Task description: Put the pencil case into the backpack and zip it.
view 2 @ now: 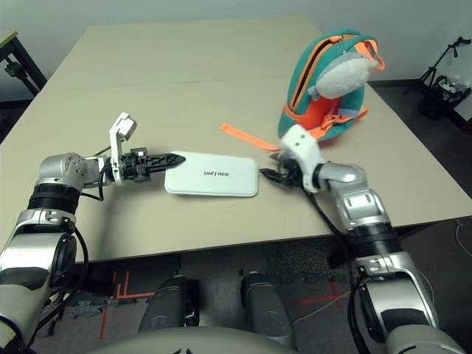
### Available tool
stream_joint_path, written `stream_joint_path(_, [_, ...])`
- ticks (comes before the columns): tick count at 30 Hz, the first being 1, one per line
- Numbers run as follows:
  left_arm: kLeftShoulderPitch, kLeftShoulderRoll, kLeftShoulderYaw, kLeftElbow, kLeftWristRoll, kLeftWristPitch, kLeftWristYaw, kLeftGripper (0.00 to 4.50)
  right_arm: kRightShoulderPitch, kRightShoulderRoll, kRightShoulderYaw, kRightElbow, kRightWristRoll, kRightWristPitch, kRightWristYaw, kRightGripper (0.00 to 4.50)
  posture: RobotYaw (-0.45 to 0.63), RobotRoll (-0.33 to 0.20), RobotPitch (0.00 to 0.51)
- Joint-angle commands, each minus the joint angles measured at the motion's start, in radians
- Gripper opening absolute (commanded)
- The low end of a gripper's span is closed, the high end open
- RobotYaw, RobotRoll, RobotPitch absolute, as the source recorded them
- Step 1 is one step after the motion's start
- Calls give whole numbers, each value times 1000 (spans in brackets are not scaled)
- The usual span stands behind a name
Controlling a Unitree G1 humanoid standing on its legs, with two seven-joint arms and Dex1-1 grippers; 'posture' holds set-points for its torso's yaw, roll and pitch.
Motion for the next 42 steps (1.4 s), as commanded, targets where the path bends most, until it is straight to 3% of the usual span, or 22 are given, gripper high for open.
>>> stream_joint_path(1, [14, 21, 56, -52, -24, 0, 59, 1353, 6, -29, -125, 21, 76, 41, -56, 4500, -108, 0, 72])
stream_joint_path(8, [24, 15, 111, -132, -75, 16, 107, 1345, -56, -61, -206, 117, 118, 23, -117, 4500, -99, 0, 68])
stream_joint_path(21, [47, 50, 171, -296, -179, 85, 158, 1336, -356, -76, -138, 618, 30, -236, -163, 4500, -57, 0, 56])
stream_joint_path(32, [67, 58, 192, -343, -219, 85, 208, 1336, -467, -41, -122, 813, 4, -341, -170, 4500, -42, 0, 45])
stream_joint_path(35, [67, 63, 197, -342, -222, 81, 215, 1336, -475, -31, -126, 827, 6, -351, -167, 3874, -42, 0, 42])
stream_joint_path(42, [58, 64, 191, -315, -181, -29, 239, 1336, -469, -20, -120, 824, 3, -364, -158, 1219, -48, 0, 38])
